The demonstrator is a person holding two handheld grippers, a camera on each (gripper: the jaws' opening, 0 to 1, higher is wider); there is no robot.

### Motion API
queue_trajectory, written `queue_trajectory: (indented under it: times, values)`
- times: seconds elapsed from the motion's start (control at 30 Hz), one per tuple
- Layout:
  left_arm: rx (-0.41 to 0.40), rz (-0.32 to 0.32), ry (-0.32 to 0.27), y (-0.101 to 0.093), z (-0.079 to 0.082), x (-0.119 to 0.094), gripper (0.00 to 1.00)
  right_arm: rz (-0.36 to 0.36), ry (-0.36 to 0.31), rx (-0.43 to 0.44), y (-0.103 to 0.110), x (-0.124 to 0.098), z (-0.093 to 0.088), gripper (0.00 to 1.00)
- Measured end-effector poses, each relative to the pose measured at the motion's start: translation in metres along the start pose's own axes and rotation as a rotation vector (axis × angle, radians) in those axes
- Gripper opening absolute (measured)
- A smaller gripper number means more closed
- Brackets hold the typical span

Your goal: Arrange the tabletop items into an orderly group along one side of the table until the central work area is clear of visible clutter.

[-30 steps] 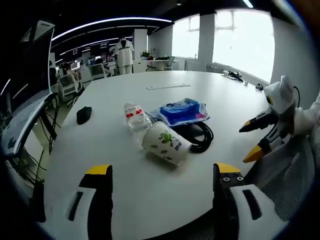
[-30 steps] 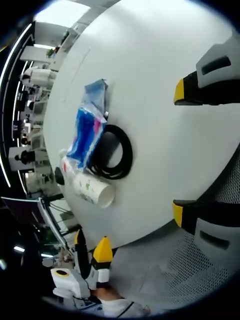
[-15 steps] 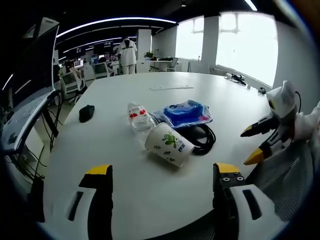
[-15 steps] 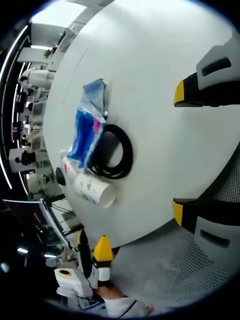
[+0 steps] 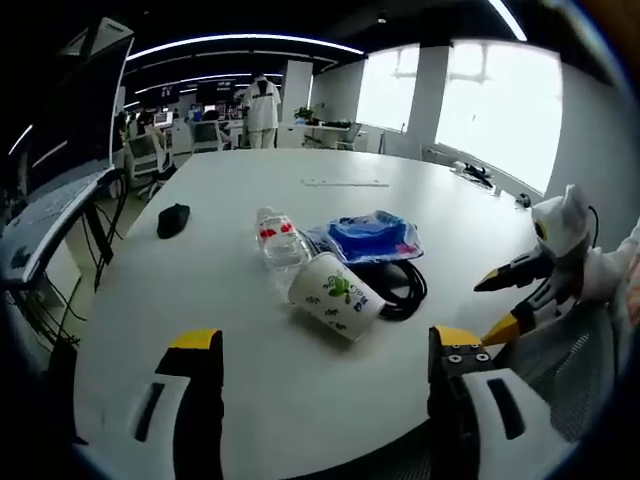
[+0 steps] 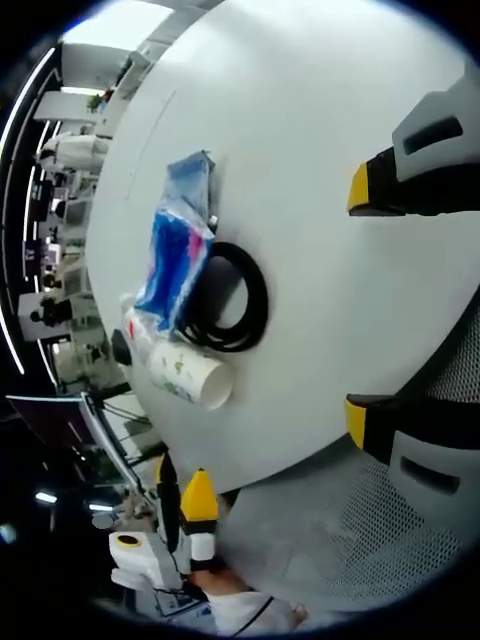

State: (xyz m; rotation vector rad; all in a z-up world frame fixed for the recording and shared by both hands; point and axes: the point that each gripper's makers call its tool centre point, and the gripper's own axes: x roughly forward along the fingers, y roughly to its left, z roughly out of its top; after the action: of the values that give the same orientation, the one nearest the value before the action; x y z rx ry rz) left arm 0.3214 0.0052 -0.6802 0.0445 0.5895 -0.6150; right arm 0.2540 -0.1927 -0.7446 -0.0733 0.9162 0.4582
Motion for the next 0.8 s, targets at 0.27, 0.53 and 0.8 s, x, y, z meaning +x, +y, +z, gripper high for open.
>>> queue_trajectory:
  times: [0.27,0.53,0.8]
  values:
    - [-0.026,0.008,-0.011,0.005,0.004,0.0,0.85,0.005,-0.002,0.01,-0.001,0.0,0.0,0.73]
    - [-0.042,-0.007,0.008,0.002,0.003,0.001,0.83,0.007,-0.003,0.025,-0.002,0.0,0.001,0.72]
    - [-0.137,0.015,-0.022,0.013,0.016,-0.002,0.83,0.012,-0.002,0.024,-0.002,0.0,0.001,0.72]
